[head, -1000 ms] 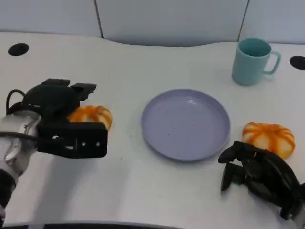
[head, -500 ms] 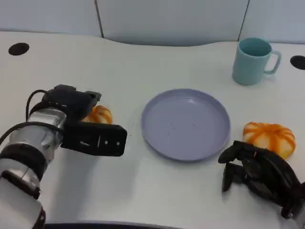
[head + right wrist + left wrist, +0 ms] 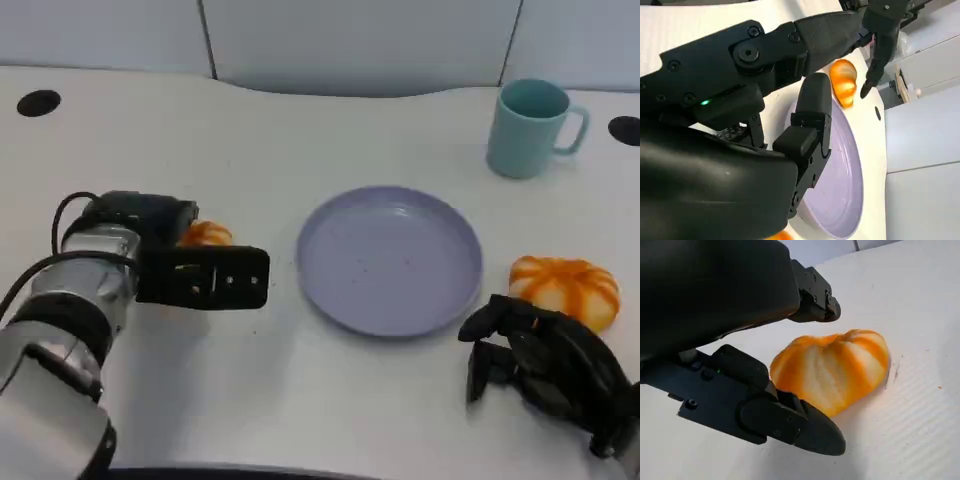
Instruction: Grasp the bread from the table and place it into the plate.
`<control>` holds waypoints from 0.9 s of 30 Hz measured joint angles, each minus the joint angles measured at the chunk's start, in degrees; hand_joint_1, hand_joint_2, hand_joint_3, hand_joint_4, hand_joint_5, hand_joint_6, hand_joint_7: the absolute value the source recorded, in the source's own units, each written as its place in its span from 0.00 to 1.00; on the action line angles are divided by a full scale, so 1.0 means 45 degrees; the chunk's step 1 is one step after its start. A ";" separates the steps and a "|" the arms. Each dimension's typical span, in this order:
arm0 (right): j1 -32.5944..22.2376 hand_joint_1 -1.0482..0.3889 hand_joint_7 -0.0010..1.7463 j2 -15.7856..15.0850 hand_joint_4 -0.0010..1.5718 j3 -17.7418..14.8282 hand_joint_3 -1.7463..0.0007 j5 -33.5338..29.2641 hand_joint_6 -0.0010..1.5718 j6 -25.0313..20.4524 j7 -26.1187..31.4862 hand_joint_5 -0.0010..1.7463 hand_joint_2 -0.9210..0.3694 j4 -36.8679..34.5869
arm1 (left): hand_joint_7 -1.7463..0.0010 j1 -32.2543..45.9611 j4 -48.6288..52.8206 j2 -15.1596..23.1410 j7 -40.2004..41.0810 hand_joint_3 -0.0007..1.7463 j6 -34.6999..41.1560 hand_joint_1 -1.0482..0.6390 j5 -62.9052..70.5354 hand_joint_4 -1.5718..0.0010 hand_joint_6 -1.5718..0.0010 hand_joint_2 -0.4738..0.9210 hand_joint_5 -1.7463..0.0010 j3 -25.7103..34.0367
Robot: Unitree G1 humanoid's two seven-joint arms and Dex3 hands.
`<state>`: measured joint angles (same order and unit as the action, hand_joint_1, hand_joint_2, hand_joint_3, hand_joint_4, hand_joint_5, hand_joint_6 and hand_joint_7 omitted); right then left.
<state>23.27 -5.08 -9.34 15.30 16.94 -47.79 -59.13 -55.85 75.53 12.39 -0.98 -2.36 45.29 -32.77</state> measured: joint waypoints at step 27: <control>-0.0483 0.35 0.62 0.0024 0.36 -0.0075 0.93 0.0166 0.45 -0.0369 -0.0136 0.95 0.00 0.0797 | 0.91 -0.0007 0.0301 -0.0497 -0.0150 0.00 0.0115 0.27 -0.0138 0.52 0.38 0.90 0.54 -0.0311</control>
<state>21.09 -4.97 -9.68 16.04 15.28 -48.40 -55.55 -55.89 76.88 10.15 -1.65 -1.84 44.67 -34.16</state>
